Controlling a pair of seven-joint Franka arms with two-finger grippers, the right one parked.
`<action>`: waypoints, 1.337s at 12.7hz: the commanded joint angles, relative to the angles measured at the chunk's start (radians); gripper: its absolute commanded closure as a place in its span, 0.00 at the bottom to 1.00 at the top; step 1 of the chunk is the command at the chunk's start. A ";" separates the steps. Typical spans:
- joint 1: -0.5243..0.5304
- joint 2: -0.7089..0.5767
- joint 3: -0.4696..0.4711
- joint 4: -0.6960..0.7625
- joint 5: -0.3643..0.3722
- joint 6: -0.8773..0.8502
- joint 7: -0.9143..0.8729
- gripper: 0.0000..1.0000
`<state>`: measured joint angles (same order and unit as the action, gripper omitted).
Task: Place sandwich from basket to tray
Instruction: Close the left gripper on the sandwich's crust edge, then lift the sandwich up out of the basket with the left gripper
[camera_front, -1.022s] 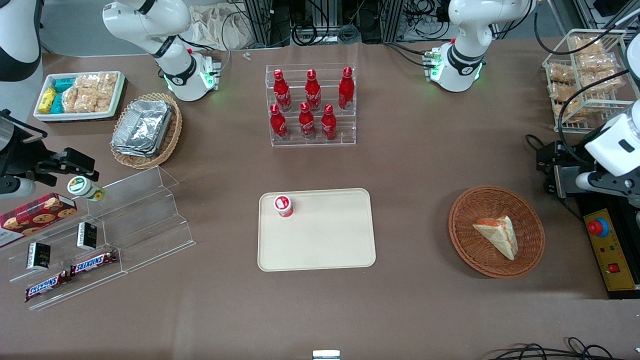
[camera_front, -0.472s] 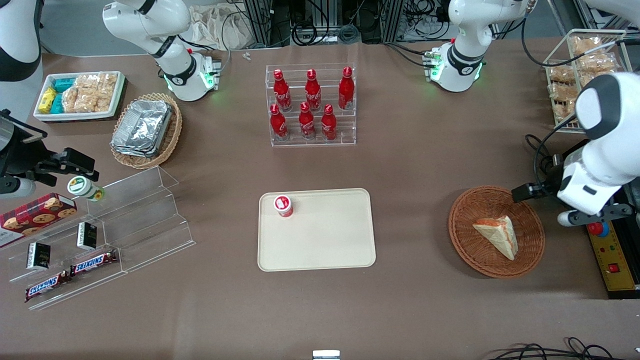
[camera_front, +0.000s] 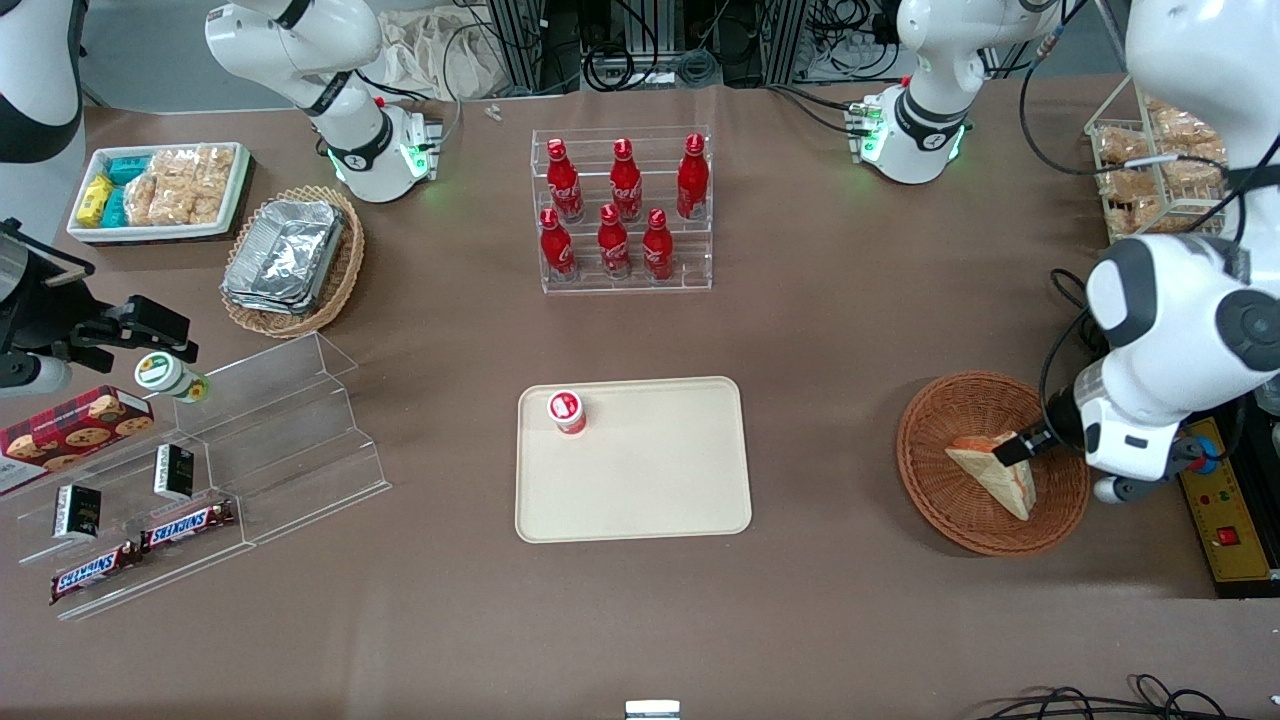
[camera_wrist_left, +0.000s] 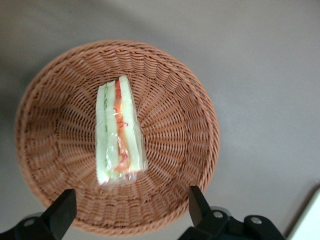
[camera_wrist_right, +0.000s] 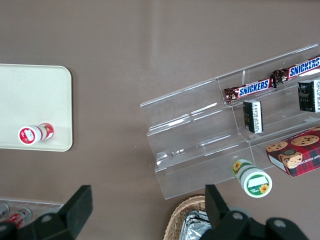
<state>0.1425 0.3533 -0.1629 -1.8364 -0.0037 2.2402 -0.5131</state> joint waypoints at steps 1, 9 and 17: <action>-0.004 0.051 0.025 -0.001 0.014 0.070 -0.030 0.00; -0.003 0.108 0.048 -0.069 0.022 0.162 -0.028 0.00; -0.023 0.139 0.043 -0.038 0.022 0.167 -0.136 1.00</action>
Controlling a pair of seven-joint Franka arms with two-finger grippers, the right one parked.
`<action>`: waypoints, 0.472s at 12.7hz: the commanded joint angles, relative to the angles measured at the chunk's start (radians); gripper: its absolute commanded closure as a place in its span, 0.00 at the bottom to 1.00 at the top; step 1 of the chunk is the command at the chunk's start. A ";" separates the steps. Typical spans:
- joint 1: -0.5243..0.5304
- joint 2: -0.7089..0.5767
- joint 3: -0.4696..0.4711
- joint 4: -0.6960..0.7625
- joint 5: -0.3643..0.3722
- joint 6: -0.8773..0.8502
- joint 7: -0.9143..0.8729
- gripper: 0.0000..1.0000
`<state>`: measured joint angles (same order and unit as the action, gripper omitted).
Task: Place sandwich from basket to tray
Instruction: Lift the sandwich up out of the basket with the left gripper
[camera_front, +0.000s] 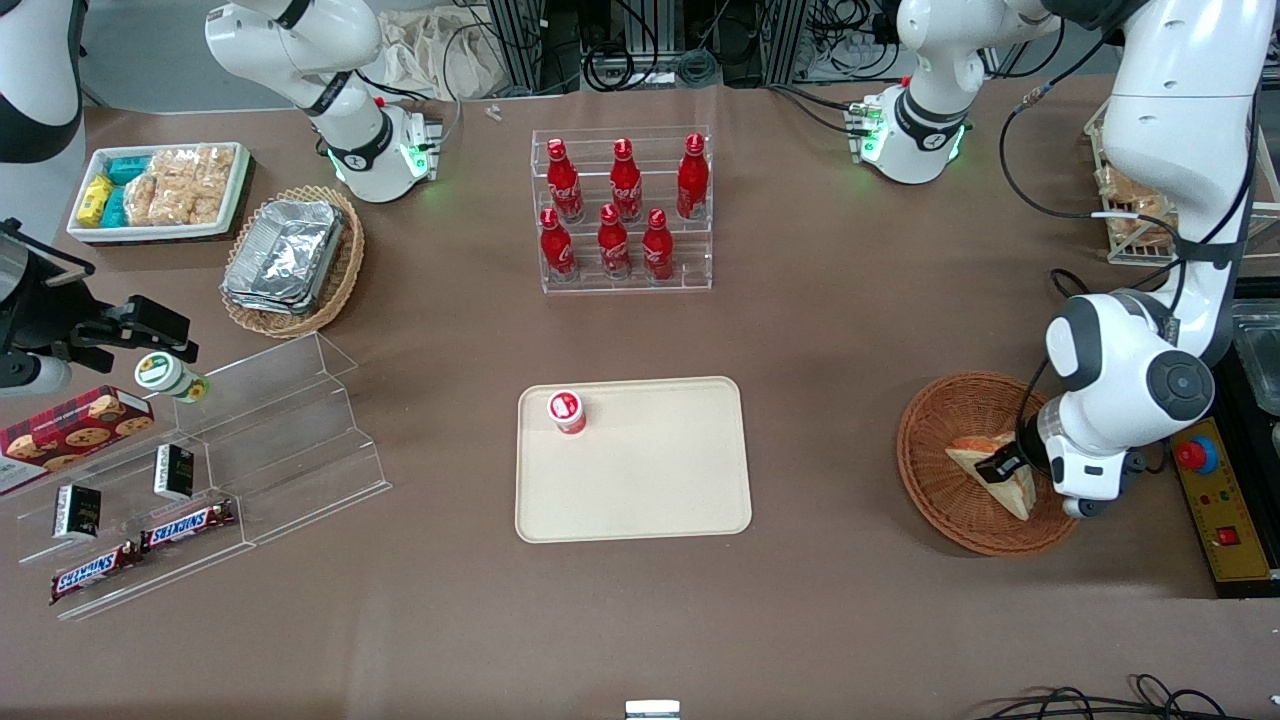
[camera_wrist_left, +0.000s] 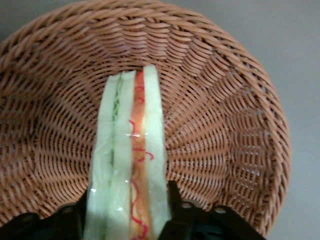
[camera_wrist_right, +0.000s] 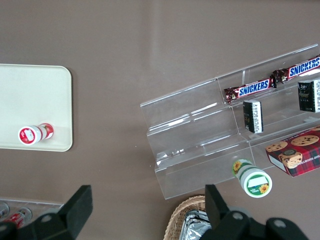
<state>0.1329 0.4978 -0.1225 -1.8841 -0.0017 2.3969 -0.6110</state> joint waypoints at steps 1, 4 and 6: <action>-0.013 -0.008 0.003 0.019 0.020 0.001 -0.038 1.00; -0.013 -0.030 0.003 0.072 0.020 -0.105 -0.036 1.00; -0.015 -0.077 0.003 0.147 0.020 -0.284 -0.035 1.00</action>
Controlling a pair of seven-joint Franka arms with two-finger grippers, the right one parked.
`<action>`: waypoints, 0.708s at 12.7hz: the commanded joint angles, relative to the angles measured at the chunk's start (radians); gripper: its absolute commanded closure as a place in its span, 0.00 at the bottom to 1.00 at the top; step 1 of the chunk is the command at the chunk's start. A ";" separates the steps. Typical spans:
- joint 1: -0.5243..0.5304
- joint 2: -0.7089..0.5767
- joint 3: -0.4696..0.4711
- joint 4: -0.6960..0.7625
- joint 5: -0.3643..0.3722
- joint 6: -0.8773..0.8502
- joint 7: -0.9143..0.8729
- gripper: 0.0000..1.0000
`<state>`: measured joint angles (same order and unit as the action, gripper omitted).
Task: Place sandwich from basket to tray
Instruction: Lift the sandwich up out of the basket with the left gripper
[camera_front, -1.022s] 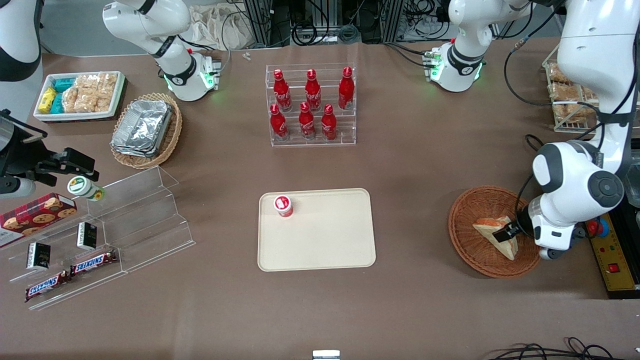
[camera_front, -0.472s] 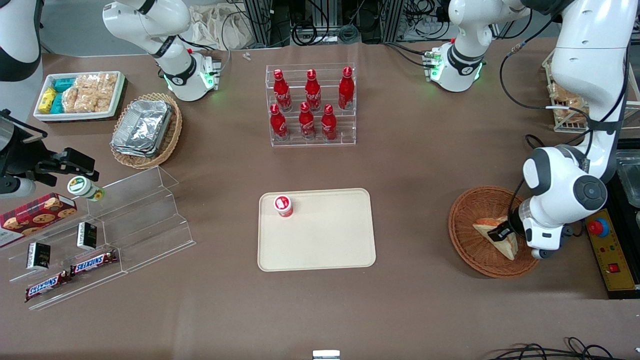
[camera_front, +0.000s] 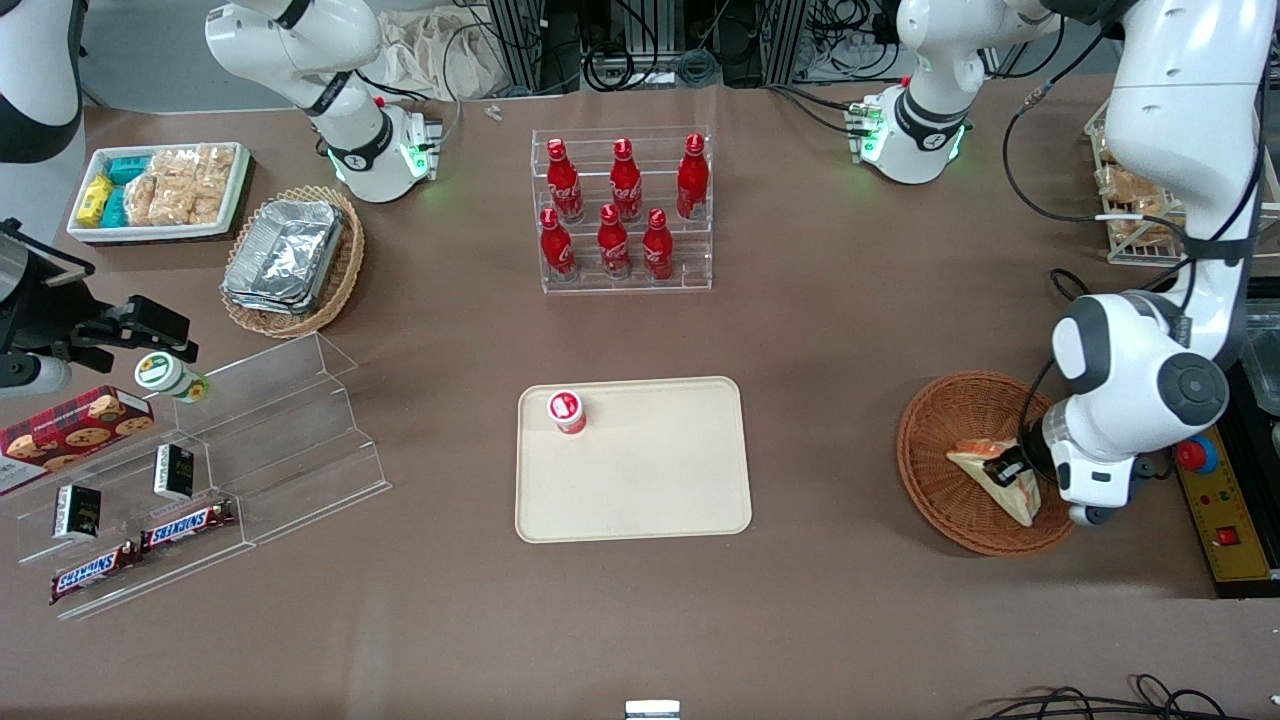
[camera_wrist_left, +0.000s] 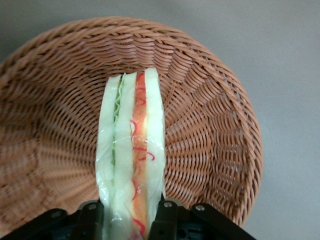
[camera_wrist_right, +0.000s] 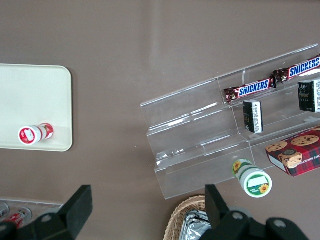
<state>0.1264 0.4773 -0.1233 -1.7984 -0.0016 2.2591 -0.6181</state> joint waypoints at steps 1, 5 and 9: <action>-0.008 -0.086 0.004 0.111 0.021 -0.258 -0.025 1.00; -0.063 -0.140 -0.009 0.334 0.097 -0.614 -0.031 1.00; -0.155 -0.137 -0.131 0.505 0.091 -0.799 0.096 1.00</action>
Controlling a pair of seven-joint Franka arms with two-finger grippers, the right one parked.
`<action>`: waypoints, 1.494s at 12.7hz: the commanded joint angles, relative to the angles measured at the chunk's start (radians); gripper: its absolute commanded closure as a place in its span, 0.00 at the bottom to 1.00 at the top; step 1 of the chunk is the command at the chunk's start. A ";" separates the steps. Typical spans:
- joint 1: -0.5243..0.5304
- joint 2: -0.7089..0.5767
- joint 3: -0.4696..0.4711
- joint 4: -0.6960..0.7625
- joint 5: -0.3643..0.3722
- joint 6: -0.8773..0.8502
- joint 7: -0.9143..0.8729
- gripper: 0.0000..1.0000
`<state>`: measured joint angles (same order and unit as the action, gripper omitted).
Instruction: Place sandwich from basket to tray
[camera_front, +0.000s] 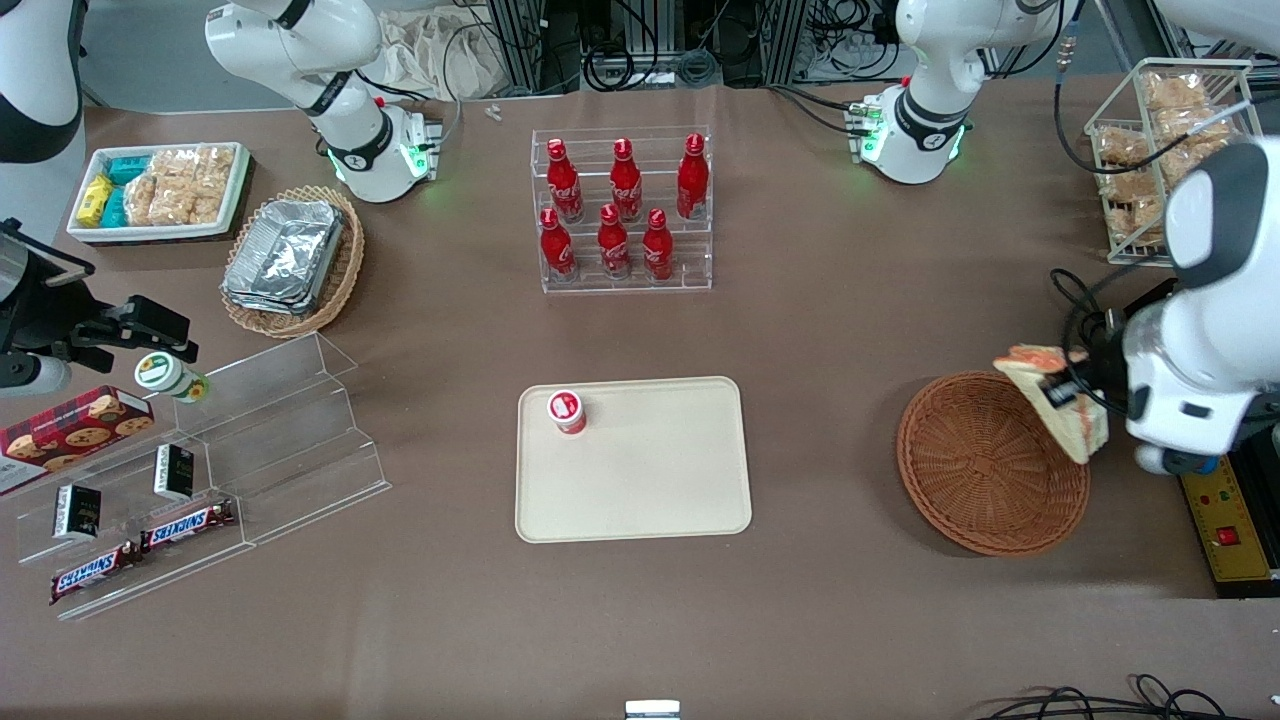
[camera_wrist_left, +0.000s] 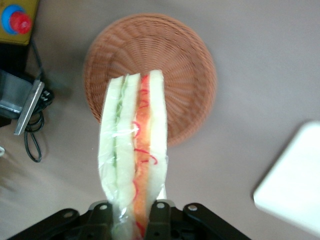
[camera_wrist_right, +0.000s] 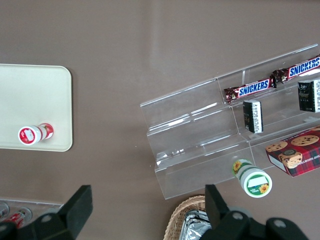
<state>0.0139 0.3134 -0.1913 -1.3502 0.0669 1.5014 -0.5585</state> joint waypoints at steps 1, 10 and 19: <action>-0.081 0.032 -0.112 0.059 0.027 -0.032 0.020 1.00; -0.341 0.357 -0.129 0.054 0.025 0.420 -0.047 1.00; -0.394 0.538 -0.125 0.046 0.129 0.605 -0.049 1.00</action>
<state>-0.3551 0.8392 -0.3246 -1.3290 0.1733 2.1062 -0.5944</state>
